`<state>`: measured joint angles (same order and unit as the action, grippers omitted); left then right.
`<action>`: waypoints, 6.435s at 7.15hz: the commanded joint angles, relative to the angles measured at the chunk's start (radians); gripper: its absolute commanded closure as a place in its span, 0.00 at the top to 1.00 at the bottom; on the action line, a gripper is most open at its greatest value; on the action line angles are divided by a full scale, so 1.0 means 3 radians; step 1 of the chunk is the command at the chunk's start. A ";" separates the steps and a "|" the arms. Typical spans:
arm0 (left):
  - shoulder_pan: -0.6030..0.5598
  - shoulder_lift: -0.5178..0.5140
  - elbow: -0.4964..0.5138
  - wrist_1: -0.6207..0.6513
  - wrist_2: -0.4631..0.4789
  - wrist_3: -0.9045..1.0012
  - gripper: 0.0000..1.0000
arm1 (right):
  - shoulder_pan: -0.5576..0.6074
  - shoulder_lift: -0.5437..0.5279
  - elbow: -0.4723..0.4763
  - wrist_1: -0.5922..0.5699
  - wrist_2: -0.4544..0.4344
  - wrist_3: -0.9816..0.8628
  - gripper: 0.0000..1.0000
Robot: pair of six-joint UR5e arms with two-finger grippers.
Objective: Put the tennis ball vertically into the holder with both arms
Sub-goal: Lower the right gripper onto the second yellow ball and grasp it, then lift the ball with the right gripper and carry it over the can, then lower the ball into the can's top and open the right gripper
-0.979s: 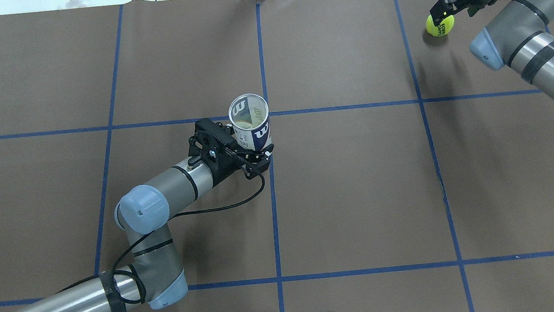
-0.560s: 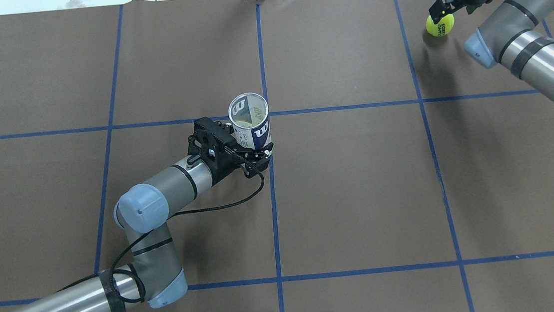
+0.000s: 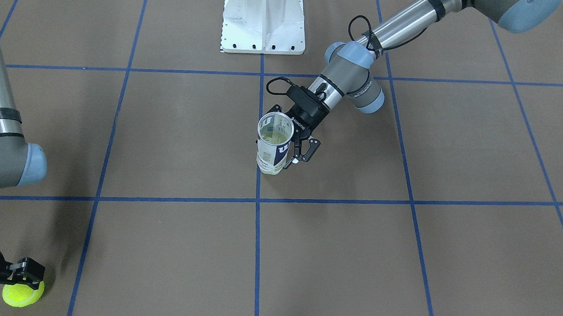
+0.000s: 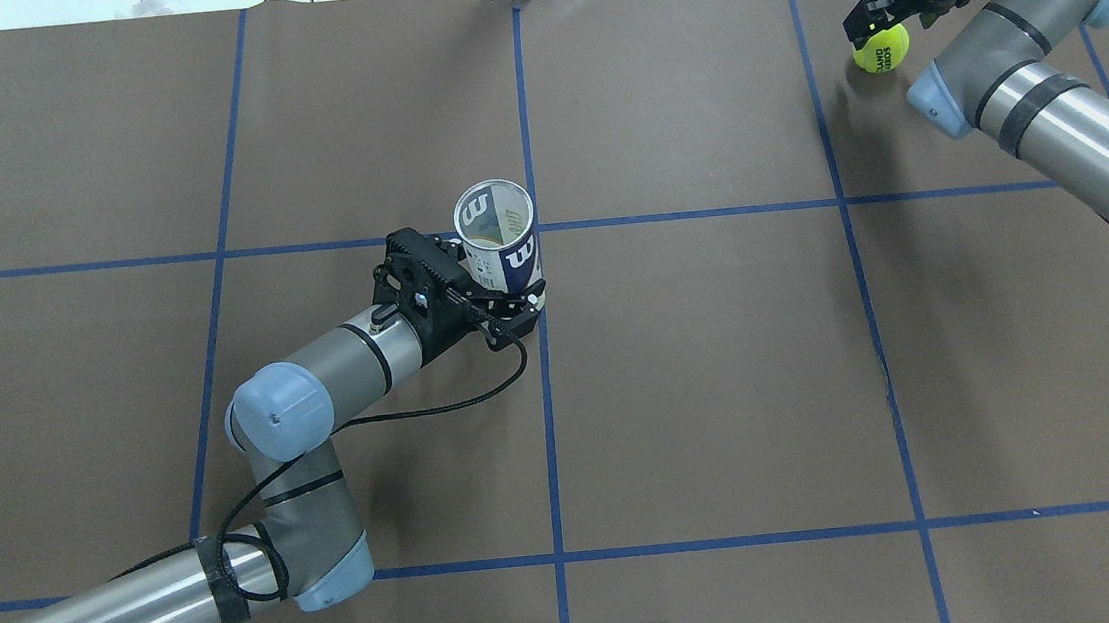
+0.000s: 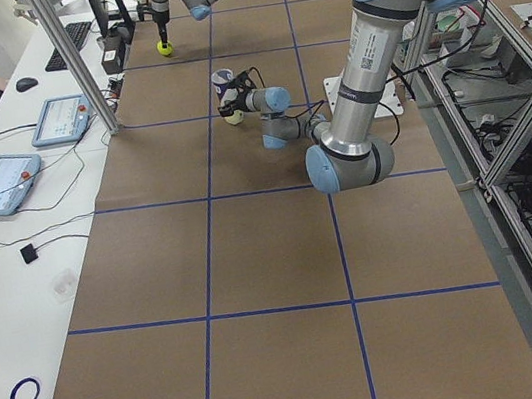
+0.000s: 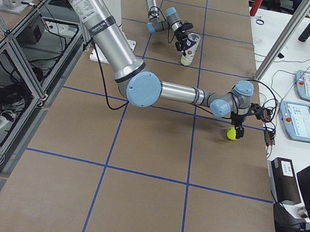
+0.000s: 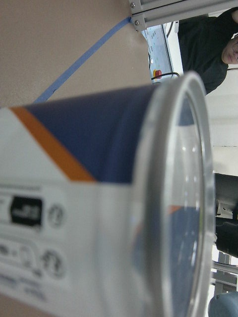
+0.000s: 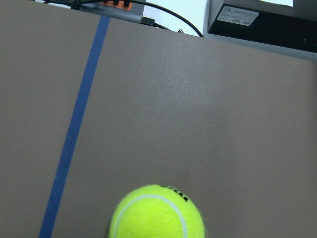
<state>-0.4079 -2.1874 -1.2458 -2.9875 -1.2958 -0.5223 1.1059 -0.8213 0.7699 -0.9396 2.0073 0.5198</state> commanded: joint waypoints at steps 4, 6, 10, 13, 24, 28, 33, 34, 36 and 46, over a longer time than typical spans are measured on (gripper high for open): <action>-0.0031 0.0000 -0.0004 0.0003 -0.0012 0.0008 0.99 | -0.0112 -0.0008 -0.0112 -0.0002 -0.0136 0.0001 0.81; -0.0026 0.0000 -0.0025 0.0003 -0.0017 0.0008 0.99 | -0.0097 0.0007 -0.0112 0.0003 -0.0136 0.0026 0.00; -0.0026 -0.0005 -0.0030 0.0003 -0.0017 0.0008 0.99 | 0.0148 0.0125 0.0203 -0.0053 0.0235 0.0057 0.00; -0.0011 0.0005 -0.0030 0.0003 -0.0017 0.0008 0.99 | 0.0123 0.0099 0.1368 -0.1095 0.0498 0.0459 0.00; 0.0056 0.0051 -0.0061 -0.0008 -0.0001 -0.0013 0.99 | -0.0602 0.0135 0.2786 -0.1184 0.0790 0.2356 0.00; 0.0087 0.0046 -0.0061 -0.0008 0.0004 -0.0033 0.99 | -0.0720 0.0180 0.2915 -0.1189 0.0774 0.2495 0.00; 0.0092 0.0056 -0.0056 -0.0008 0.0004 -0.0033 0.99 | -0.1385 0.0493 0.2910 -0.1531 0.0345 0.2798 0.00; 0.0092 0.0056 -0.0050 -0.0008 0.0004 -0.0033 0.99 | -0.1411 0.0493 0.2915 -0.1638 0.0350 0.2798 0.00; 0.0092 0.0056 -0.0055 -0.0008 -0.0001 -0.0033 0.99 | -0.1426 0.0483 0.2915 -0.1730 0.0376 0.2798 0.00; 0.0092 0.0102 -0.0055 -0.0013 -0.0001 -0.0023 0.99 | -0.1462 0.0421 0.3083 -0.1782 0.0376 0.2920 0.99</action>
<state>-0.3805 -2.1568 -1.2625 -2.9912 -1.2962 -0.5293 0.6673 -0.6951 1.6831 -1.4669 2.1205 1.3958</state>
